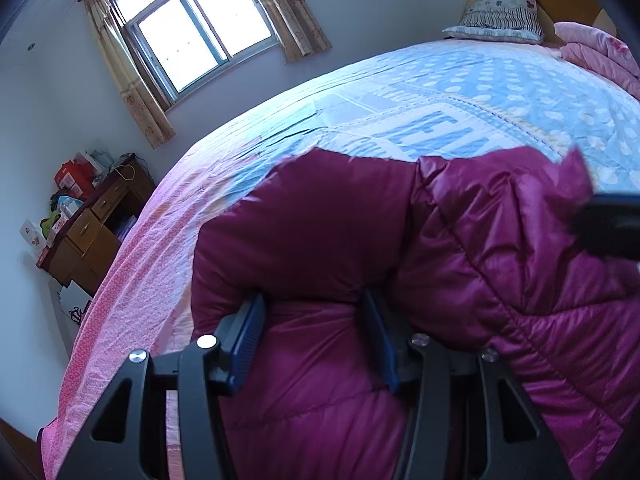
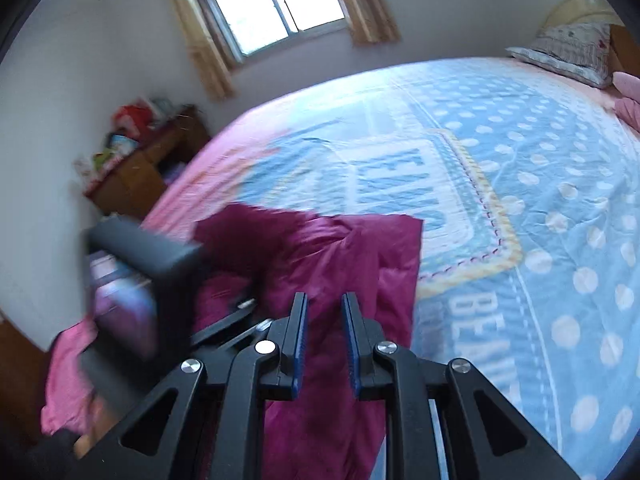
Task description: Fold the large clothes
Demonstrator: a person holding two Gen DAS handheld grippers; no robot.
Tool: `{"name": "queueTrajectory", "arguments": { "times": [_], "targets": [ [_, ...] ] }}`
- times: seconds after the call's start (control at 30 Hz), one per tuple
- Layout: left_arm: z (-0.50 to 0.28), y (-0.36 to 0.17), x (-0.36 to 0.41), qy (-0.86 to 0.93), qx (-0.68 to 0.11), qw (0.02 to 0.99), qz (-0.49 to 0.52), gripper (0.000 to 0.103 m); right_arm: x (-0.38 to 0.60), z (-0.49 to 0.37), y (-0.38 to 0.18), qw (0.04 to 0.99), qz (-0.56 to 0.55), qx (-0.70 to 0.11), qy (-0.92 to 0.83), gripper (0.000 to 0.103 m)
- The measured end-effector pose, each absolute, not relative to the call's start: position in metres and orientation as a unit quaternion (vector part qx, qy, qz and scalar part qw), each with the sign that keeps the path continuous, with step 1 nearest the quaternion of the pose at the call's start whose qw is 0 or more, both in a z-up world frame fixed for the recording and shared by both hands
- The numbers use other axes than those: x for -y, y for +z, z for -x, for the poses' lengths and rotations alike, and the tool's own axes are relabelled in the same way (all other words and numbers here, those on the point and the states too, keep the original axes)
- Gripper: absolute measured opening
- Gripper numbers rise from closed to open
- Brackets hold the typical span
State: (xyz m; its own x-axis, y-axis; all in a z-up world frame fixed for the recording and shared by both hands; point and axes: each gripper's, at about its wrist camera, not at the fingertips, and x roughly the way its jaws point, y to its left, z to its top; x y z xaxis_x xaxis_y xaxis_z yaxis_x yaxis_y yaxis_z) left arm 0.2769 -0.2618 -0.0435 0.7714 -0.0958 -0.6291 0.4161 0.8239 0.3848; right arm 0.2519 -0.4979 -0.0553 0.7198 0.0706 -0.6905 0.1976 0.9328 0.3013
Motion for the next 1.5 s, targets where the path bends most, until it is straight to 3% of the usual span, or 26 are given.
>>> {"name": "queueTrajectory", "arguments": {
  "times": [0.17, 0.43, 0.53, 0.7, 0.87, 0.97, 1.17, 1.2, 1.27, 1.33, 1.4, 1.5],
  "targets": [
    [-0.279, -0.045, 0.264, -0.142, -0.311, 0.905, -0.254, 0.052, 0.511, -0.266, -0.103, 0.903, -0.19, -0.383, -0.045, 0.017],
    [-0.278, -0.042, 0.263, -0.151, -0.313, 0.905, -0.244, 0.052, 0.504, -0.262, -0.109, 0.916, -0.154, -0.365, -0.065, 0.017],
    [-0.28, -0.031, 0.245, -0.199, -0.332, 0.903, -0.185, 0.061, 0.509, -0.261, -0.11, 0.917, -0.164, -0.359, -0.06, 0.017],
    [-0.283, 0.0, 0.187, -0.227, -0.354, 0.904, -0.071, 0.063, 0.514, -0.259, -0.112, 0.916, -0.178, -0.356, -0.054, 0.017],
    [-0.291, -0.023, 0.155, -0.198, -0.408, 0.891, -0.011, 0.071, 0.515, -0.255, -0.11, 0.916, -0.184, -0.352, -0.051, 0.017],
    [-0.293, -0.039, 0.155, -0.192, -0.418, 0.888, 0.004, 0.078, 0.519, -0.254, -0.111, 0.917, -0.191, -0.346, -0.046, 0.019],
    [-0.287, -0.037, 0.174, -0.171, -0.407, 0.896, -0.053, 0.08, 0.527, -0.247, -0.11, 0.917, -0.222, -0.33, -0.035, 0.021],
    [-0.284, -0.037, 0.173, -0.167, -0.401, 0.898, -0.062, 0.08, 0.532, -0.241, -0.109, 0.918, -0.239, -0.315, -0.032, 0.022],
    [-0.281, -0.036, 0.176, -0.162, -0.395, 0.901, -0.072, 0.08, 0.547, -0.22, -0.104, 0.92, -0.287, -0.265, -0.029, 0.036],
    [-0.282, -0.035, 0.176, -0.164, -0.395, 0.901, -0.07, 0.08, 0.564, -0.197, -0.105, 0.914, -0.344, -0.213, -0.032, 0.084],
    [-0.285, -0.036, 0.175, -0.166, -0.398, 0.9, -0.066, 0.08, 0.581, -0.18, -0.112, 0.895, -0.411, -0.173, -0.015, 0.09],
    [-0.285, -0.036, 0.174, -0.167, -0.397, 0.9, -0.064, 0.08, 0.585, -0.191, -0.123, 0.88, -0.428, -0.207, 0.006, 0.09]
  ]
}}
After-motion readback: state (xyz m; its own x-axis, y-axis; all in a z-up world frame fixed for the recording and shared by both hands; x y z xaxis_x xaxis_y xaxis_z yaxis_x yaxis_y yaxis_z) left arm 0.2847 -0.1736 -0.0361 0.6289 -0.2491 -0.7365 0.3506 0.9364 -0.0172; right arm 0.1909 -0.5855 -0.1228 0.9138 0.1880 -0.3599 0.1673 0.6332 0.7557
